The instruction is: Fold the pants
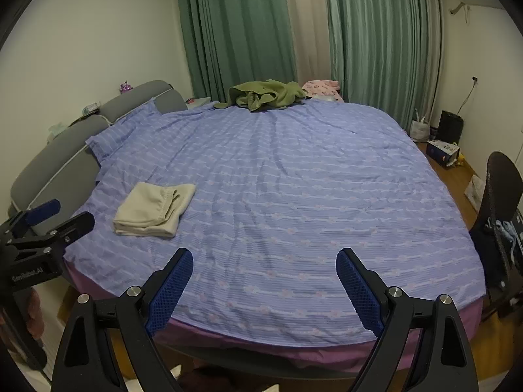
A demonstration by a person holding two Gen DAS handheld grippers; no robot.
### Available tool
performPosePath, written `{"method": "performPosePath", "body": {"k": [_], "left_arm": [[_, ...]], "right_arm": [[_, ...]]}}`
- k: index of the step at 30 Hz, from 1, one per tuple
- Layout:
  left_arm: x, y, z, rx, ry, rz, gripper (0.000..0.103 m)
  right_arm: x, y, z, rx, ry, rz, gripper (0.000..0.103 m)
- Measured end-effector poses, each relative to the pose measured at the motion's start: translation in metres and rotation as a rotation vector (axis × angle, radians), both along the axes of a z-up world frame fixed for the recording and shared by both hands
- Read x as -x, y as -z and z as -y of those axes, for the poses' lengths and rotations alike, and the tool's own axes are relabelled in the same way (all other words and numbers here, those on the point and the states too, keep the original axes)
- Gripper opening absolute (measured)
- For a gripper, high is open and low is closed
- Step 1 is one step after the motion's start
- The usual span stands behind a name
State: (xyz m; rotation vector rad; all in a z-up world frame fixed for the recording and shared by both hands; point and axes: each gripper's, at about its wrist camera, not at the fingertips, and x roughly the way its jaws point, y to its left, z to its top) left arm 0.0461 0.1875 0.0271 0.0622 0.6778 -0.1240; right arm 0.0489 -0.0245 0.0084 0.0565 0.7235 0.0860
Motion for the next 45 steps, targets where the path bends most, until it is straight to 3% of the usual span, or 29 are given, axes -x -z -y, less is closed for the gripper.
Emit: {"method": "performPosePath", "body": {"k": [45], "left_arm": [[0.017,-0.016,0.024,-0.01,0.014,0.039,0.103]], "right_arm": [[0.02,-0.014,0.016,-0.02,0.013,0.038,0.09]]}}
